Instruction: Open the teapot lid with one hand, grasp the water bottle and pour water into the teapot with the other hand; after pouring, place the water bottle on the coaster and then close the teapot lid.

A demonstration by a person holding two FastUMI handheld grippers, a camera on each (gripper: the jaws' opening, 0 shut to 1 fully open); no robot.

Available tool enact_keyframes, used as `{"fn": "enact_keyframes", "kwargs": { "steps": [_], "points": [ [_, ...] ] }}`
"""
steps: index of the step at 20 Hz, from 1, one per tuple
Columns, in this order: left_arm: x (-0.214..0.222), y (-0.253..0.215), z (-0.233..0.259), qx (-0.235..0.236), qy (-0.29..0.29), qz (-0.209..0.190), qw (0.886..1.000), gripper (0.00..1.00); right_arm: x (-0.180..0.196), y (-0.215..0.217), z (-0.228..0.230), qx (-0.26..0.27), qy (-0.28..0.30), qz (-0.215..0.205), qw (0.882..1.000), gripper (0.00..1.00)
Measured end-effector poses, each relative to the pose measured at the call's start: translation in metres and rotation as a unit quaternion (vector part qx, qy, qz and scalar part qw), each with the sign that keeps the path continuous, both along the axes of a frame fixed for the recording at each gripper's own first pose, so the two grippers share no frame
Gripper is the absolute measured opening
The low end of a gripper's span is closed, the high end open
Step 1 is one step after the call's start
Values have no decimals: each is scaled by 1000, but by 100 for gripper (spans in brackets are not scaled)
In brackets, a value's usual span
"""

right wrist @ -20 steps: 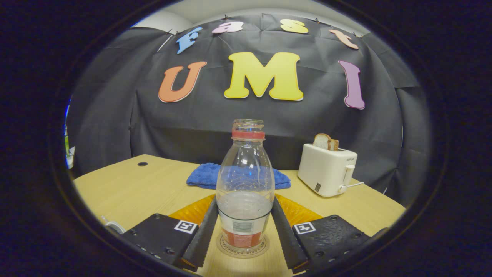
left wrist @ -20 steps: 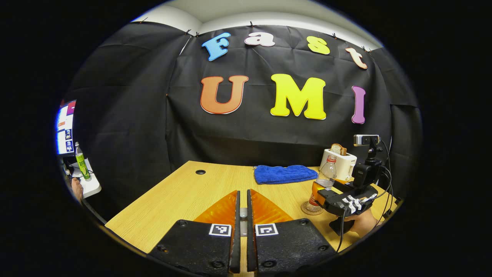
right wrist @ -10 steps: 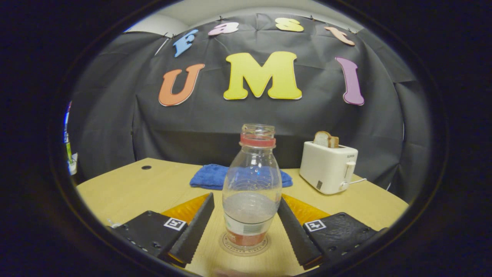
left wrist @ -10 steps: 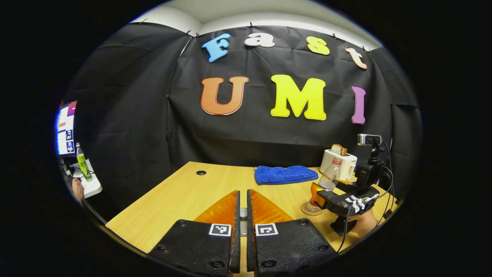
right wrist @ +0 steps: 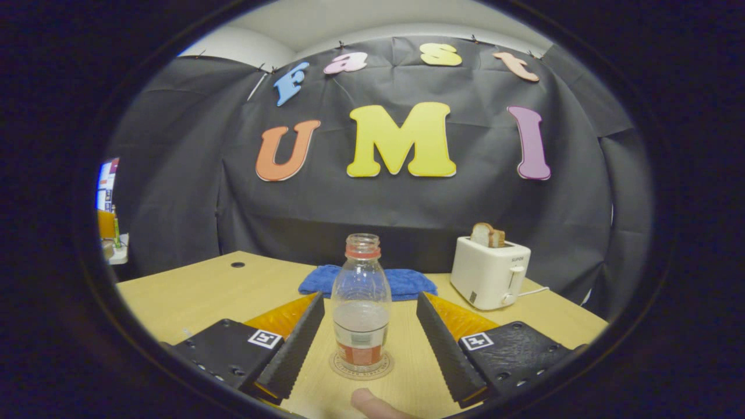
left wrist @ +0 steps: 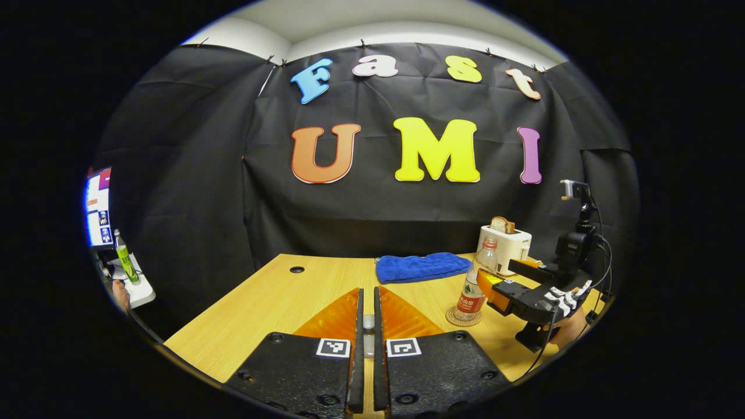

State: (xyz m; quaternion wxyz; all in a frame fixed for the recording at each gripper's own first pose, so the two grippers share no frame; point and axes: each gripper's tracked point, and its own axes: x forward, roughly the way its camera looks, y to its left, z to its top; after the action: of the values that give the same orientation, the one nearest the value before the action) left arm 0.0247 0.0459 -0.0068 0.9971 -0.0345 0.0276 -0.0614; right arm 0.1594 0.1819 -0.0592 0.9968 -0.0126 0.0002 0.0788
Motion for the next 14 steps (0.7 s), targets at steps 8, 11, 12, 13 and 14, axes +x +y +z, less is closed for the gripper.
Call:
{"fn": "enact_keyframes", "kwargs": {
  "steps": [8,11,12,13,14],
  "points": [
    [11,-47,-15,8,4,-35,999,11,-61,-44,25,-55,-61,-19,996,92],
    [18,-59,-28,23,8,-39,999,10,-73,-61,22,-59,-67,-28,996,98],
    [20,-63,-30,30,8,-40,999,10,-76,-67,22,-58,-68,-30,996,95],
    [23,-65,-32,37,4,-39,999,10,-79,-71,21,-55,-69,-32,996,95],
    [25,-69,-32,45,-3,-39,998,10,-81,-77,21,-49,-67,-33,996,98]
  ]
}}
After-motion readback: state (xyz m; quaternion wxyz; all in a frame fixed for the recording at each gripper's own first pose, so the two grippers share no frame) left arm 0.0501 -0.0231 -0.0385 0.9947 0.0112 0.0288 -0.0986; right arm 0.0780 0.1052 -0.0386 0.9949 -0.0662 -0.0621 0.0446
